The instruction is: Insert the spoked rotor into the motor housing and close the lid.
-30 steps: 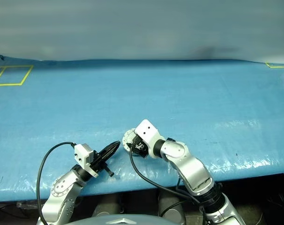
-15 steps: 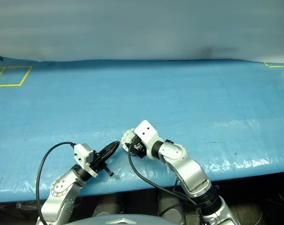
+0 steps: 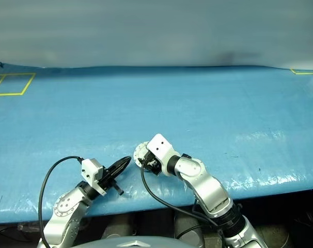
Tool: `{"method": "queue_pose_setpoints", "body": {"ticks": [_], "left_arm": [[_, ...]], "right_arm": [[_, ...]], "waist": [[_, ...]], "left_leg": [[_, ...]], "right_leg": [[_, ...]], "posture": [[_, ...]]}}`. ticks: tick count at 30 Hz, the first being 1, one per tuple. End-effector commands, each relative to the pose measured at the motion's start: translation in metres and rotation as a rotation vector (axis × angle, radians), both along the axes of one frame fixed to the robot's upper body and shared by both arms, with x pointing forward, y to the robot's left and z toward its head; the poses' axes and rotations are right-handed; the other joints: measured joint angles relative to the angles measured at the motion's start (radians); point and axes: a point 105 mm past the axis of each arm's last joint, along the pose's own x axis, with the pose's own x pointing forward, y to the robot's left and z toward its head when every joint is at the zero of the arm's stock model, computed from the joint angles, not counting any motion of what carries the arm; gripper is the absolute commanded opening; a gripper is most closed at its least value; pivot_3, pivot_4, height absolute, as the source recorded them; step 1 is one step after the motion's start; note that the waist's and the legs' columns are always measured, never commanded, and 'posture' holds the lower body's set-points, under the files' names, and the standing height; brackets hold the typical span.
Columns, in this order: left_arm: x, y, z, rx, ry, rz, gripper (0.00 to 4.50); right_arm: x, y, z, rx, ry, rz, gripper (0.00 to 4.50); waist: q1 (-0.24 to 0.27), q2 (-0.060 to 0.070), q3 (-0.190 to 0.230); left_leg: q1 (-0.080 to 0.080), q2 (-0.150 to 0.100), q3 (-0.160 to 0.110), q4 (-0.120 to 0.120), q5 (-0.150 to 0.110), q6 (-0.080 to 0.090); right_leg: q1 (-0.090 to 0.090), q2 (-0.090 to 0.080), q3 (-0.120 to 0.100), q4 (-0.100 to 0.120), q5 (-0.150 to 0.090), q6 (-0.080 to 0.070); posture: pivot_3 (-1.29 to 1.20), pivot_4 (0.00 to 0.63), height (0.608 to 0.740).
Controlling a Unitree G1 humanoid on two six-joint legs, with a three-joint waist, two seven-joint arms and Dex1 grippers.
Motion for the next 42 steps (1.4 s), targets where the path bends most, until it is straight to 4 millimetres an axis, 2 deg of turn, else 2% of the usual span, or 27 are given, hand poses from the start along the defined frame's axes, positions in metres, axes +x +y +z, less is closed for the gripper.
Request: {"method": "queue_pose_setpoints", "body": {"ticks": [1,5,11,18,26,31,42], "left_arm": [[0.000,0.003,0.009,0.013,-0.047,0.004,0.00],[0.000,0.004,0.009,0.042,-0.063,0.000,0.00],[-0.001,0.005,0.007,0.068,-0.052,-0.006,0.00],[0.000,0.007,0.006,0.076,-0.043,0.002,0.00],[0.025,0.013,0.021,0.067,0.022,0.082,0.00],[0.039,0.001,0.030,-0.053,0.199,-0.007,0.00],[0.055,-0.024,0.025,0.037,0.348,-0.164,0.00]], "right_arm": [[-0.002,-0.004,-0.019,-0.036,0.055,-0.022,3.14],[0.001,-0.003,-0.015,0.020,0.032,-0.040,3.14],[-0.001,-0.005,-0.018,0.000,-0.010,0.000,3.14],[-0.003,-0.005,-0.023,-0.006,0.033,-0.004,3.14],[-0.004,-0.001,-0.018,-0.001,0.036,0.012,3.14],[-0.003,-0.003,-0.020,-0.015,0.037,0.007,3.14],[-0.003,-0.004,-0.019,-0.013,0.036,-0.010,3.14]], "waist": [[-0.002,0.000,0.000],[-0.006,-0.001,-0.001],[-0.012,0.000,0.000],[-0.011,-0.001,-0.001],[-0.010,-0.001,-0.001],[-0.011,-0.001,-0.001],[-0.014,-0.001,-0.001]], "left_leg": [[0.000,0.000,0.000,0.000,0.000,0.000],[0.001,0.001,0.000,0.000,0.000,0.000],[0.000,0.001,0.000,0.000,0.000,0.000],[0.000,0.000,0.001,-0.001,0.000,0.000],[0.000,0.000,0.000,-0.001,0.000,0.000],[0.000,0.000,0.000,-0.001,0.000,0.000],[0.000,0.000,-0.001,-0.001,0.000,0.000]], "right_leg": [[0.000,0.000,0.000,0.000,0.000,0.000],[0.000,0.000,0.000,0.000,0.000,0.000],[0.000,0.000,0.000,0.000,0.000,0.000],[-0.001,0.000,0.000,0.000,0.000,0.000],[0.000,0.000,0.000,0.000,0.000,0.000],[0.000,0.000,-0.001,0.000,0.000,0.000],[0.002,0.000,-0.001,0.000,0.000,0.000]], "posture": [[0.00,0.150,0.740],[0.00,0.150,0.740],[0.00,0.150,0.740],[0.00,0.150,0.740],[0.00,0.150,0.740],[0.00,0.150,0.740],[0.00,0.150,0.740]]}}
